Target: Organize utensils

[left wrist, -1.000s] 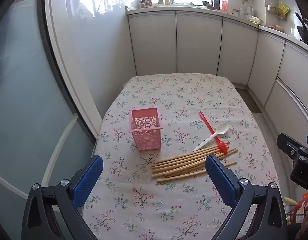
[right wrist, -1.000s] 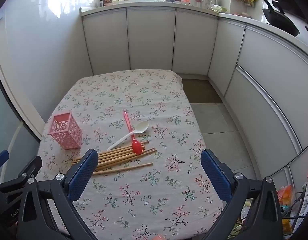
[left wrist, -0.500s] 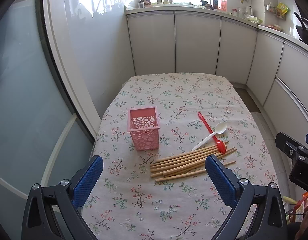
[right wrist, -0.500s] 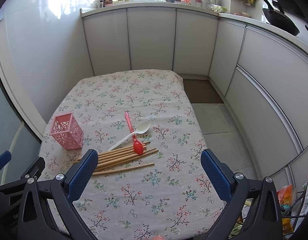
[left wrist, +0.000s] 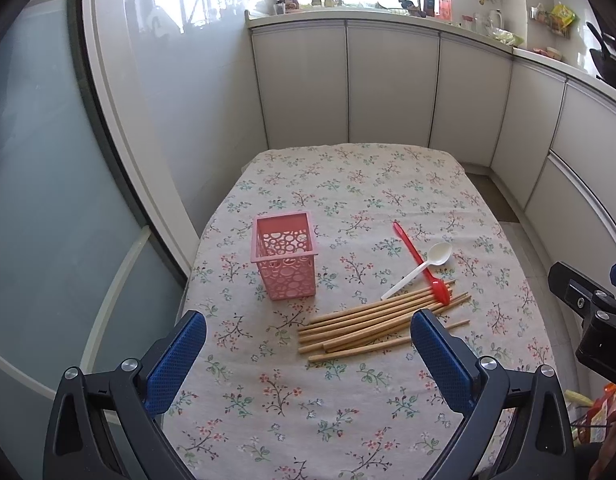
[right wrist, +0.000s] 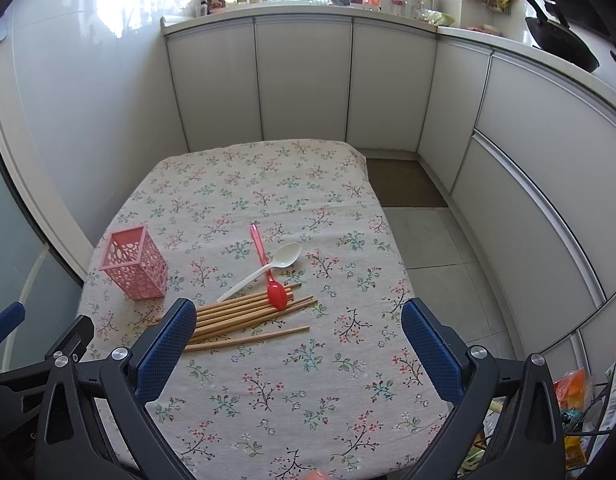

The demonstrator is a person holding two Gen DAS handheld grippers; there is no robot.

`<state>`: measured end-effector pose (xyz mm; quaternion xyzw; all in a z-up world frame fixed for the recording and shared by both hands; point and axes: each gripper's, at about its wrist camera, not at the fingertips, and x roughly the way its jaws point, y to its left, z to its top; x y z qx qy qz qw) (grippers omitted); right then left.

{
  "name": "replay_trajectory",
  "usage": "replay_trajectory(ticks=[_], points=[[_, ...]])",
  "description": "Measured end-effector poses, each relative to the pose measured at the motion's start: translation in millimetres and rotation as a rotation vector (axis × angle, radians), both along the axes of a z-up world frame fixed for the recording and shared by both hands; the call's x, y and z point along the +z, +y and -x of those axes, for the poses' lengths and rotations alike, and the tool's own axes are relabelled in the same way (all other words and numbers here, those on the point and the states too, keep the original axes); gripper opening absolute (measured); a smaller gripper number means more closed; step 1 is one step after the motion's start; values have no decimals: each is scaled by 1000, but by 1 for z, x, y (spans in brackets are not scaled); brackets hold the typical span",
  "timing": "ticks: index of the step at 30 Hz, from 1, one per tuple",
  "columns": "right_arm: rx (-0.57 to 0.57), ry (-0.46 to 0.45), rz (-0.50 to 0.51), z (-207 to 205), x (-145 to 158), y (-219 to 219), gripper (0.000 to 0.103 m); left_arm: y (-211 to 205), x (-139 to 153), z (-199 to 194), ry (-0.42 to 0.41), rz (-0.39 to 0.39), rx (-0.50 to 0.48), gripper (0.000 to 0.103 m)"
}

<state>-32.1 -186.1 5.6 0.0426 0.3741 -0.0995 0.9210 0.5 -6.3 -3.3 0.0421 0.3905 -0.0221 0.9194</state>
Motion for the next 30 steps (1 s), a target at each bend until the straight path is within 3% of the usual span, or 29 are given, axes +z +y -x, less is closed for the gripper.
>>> replay_trajectory(ticks=[30], points=[[1, -3, 1, 1, 2, 0, 103, 0, 1, 2, -3, 8, -3, 103]])
